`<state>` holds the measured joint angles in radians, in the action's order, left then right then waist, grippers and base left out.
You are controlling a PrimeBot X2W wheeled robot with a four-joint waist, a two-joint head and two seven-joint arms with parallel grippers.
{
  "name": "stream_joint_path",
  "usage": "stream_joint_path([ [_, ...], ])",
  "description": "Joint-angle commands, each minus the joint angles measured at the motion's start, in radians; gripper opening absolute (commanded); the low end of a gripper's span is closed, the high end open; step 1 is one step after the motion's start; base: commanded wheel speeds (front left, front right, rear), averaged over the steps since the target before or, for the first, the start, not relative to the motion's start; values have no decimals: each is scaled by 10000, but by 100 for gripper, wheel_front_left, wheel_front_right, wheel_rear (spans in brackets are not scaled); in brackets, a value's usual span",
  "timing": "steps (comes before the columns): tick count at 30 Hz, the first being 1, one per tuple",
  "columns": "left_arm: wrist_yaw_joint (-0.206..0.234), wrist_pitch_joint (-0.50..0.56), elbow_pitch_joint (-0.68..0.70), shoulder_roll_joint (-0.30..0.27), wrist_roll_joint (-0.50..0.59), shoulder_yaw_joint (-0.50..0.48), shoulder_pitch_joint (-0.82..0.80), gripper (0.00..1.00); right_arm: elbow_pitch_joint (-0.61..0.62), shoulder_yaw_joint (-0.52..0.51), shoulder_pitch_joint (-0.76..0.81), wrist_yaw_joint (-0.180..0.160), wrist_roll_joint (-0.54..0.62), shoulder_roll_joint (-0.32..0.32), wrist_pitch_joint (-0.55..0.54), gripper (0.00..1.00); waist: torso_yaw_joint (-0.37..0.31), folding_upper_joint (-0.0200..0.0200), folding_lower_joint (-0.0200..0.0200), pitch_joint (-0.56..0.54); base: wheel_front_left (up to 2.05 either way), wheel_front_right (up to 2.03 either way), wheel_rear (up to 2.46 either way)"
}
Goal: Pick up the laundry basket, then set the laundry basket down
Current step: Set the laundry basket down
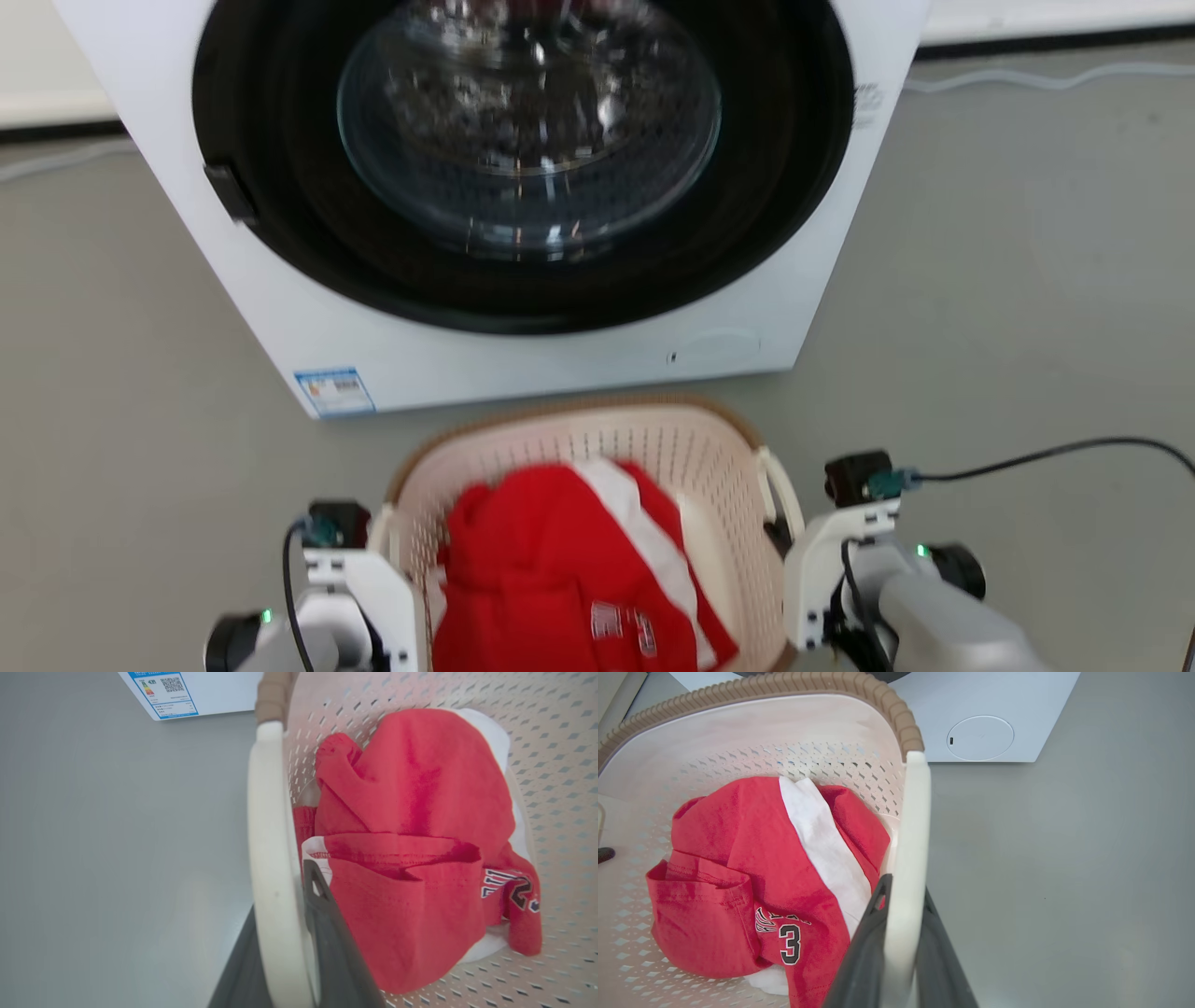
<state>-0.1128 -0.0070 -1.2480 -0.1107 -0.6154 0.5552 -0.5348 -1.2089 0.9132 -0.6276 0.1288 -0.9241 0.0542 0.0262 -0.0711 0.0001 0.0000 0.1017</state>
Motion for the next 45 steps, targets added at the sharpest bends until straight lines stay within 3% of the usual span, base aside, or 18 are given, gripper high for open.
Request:
stream_joint_path([
  [1,-9,-234,181,-313,63,-181,-582,0,189,181,-375,19,135,3,389,0,115,-1,0,601,0,0,0],
  [15,142,-1314,111,-383,267,-30,-2096,0,-1,375,-1428,19,287,87,1892,0,412,-1,0,3425,0,0,0],
  [27,405,-2213,168,-553,581,166,-3305,0,-33,198,-2352,19,550,44,2339,0,371,-1,0,5396,0,0,0],
  [37,679,-2536,642,-716,778,71,-3918,0,851,-1245,-2814,19,1766,245,2354,0,358,-1,0,6658,0,0,0],
  [45,1065,-2545,1891,-1026,1121,-371,-3983,0,1432,-2527,-2884,19,3072,376,2355,0,408,-1,0,7250,0,0,0],
])
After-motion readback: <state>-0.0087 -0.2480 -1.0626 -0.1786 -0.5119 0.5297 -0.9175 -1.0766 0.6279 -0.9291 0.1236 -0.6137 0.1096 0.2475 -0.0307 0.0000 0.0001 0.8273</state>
